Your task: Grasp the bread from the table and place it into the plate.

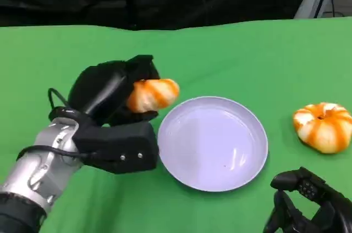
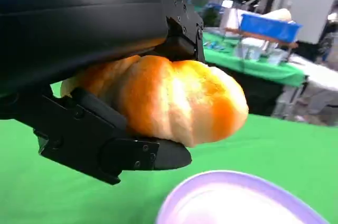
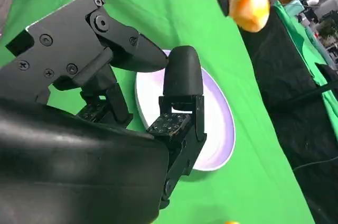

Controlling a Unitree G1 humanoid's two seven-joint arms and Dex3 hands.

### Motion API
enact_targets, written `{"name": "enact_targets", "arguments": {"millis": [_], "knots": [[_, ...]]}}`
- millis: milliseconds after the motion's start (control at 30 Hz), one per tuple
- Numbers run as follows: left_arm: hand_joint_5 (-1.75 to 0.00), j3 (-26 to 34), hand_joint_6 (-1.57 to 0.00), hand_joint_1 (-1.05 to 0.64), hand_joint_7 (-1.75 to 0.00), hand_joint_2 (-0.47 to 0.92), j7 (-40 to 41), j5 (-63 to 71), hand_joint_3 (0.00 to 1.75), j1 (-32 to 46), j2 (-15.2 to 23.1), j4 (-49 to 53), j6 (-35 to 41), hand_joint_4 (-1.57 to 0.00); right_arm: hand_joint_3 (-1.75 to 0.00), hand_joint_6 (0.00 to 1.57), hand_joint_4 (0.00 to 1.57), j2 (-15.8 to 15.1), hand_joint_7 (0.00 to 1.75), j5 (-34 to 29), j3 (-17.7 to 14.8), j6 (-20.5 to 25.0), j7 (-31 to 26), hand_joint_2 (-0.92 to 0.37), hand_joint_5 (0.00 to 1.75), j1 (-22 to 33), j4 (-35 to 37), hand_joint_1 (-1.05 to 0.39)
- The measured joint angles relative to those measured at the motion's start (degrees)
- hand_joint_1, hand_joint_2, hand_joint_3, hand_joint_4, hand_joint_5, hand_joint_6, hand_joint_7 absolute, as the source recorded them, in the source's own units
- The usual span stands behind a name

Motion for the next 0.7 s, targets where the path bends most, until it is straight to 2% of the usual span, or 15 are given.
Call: {"name": "enact_targets", "arguments": {"millis": [133, 167, 200, 367, 533, 600, 700], "knots": [[-1.75, -1.23, -0.67, -0.09, -1.67, 0.66, -0.17, 0.8, 0.86, 0.95, -1.7, -3.44, -1.32, -0.76, -1.15, 0.85, 0.94, 0.0, 1.35, 0.05, -0.08, -0.01, 0.51, -0.5, 1.57, -0.13, 0.04, -0.16], [-1.73, -1.7, -0.74, -0.09, -1.52, 0.68, -0.32, 1.02, 0.77, 1.14, -2.18, -4.13, -1.44, -0.75, -1.15, 0.85, 0.94, 0.0, 1.35, 0.05, -0.08, -0.01, 0.54, -0.5, 1.57, -0.13, 0.04, -0.16], [-1.74, -2.08, -0.76, -0.09, -1.48, 0.7, -0.53, 1.47, 0.73, 1.22, -2.61, -4.74, -1.31, -0.75, -1.14, 0.85, 0.94, 0.01, 1.35, 0.05, -0.09, -0.04, 0.57, -0.5, 1.57, -0.12, 0.06, -0.17], [-1.75, -5.48, -0.74, -0.1, -1.54, 0.76, -1.26, 3.39, 0.63, 1.43, -6.27, -4.99, -0.58, -0.75, -1.12, 0.87, 0.94, 0.05, 1.33, 0.02, -0.06, -0.42, 0.86, -0.51, 1.56, -0.12, 0.78, -0.17], [-1.75, -7.7, -0.76, -0.11, -1.49, 0.8, -0.61, 5.75, 0.55, 1.28, -9.26, -0.8, -0.38, -0.75, -1.13, 0.86, 0.94, 0.22, 1.33, -0.24, 0.09, -0.41, 0.51, -0.51, 1.57, 0.08, 0.66, -0.15], [-1.75, -7.96, -0.67, -0.1, -1.59, 0.82, 0.03, 6.14, 0.49, 1.05, -9.69, 0.66, -0.79, -0.71, -1.14, 0.85, 0.92, 0.25, 1.34, -0.22, 0.13, -0.42, 0.52, -0.5, 1.58, 0.16, 0.66, -0.16], [-1.75, -8.41, -0.61, -0.11, -1.63, 0.9, 2.97, 6.6, 0.35, -0.28, -10.75, 6.34, -2.48, -0.66, -1.15, 0.85, 0.92, 0.33, 1.35, -0.18, 0.25, -0.48, 0.64, -0.49, 1.58, 0.22, 0.65, -0.16]]}}
